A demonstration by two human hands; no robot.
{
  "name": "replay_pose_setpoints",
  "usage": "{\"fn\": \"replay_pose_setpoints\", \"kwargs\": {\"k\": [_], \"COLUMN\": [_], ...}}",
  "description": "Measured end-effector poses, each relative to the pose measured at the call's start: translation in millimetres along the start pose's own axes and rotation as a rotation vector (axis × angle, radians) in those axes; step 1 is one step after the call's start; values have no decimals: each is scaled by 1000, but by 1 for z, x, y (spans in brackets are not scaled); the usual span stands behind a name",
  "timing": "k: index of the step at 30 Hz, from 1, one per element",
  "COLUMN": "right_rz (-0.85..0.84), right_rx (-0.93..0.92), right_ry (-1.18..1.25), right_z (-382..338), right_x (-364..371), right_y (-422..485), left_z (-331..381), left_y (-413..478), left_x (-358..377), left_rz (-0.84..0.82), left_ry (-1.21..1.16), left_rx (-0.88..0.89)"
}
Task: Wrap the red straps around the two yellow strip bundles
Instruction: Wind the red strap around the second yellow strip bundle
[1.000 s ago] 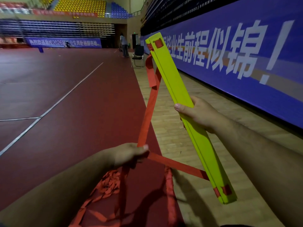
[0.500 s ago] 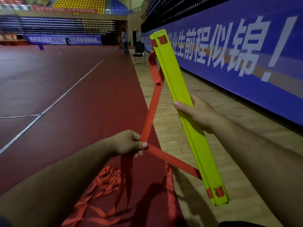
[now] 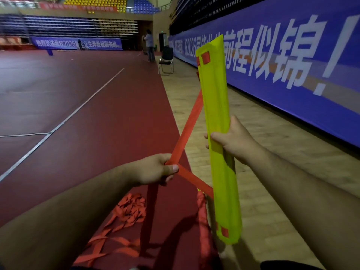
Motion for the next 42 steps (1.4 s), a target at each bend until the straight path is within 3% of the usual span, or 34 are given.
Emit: {"fn": "replay_pose_setpoints", "kwargs": {"k": [9, 17, 24, 28, 34, 42], "right_rz": [-95, -51, -45, 66, -42, -118], "right_rx": [80, 145, 85, 152, 59, 100], "right_ry": [166, 368, 224, 315, 266, 388], "right_z": [3, 9, 13, 23, 16, 18], "right_x": [13, 17, 13, 9, 10, 15], "right_y": [-8, -13, -15, -12, -10, -13], "left_z": [-6, -12, -5, 5, 7, 3], "left_y": [-3, 3, 1, 6, 4, -1], "left_x": [-9, -7, 5, 8, 0, -8], "left_rz": [26, 67, 42, 55, 49, 81], "left_ry": [14, -24, -119, -184, -134, -146], "left_rx": [3, -39, -23, 8, -3, -19]}}
Point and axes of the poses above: each hand's wrist, its own y-axis towards the middle knuckle, its own x-axis out of the palm, z = x × y, the point moved 9 cm from there along y, towards the middle knuckle, and after that the axes turned 6 degrees about -y, right-handed, at the moved point
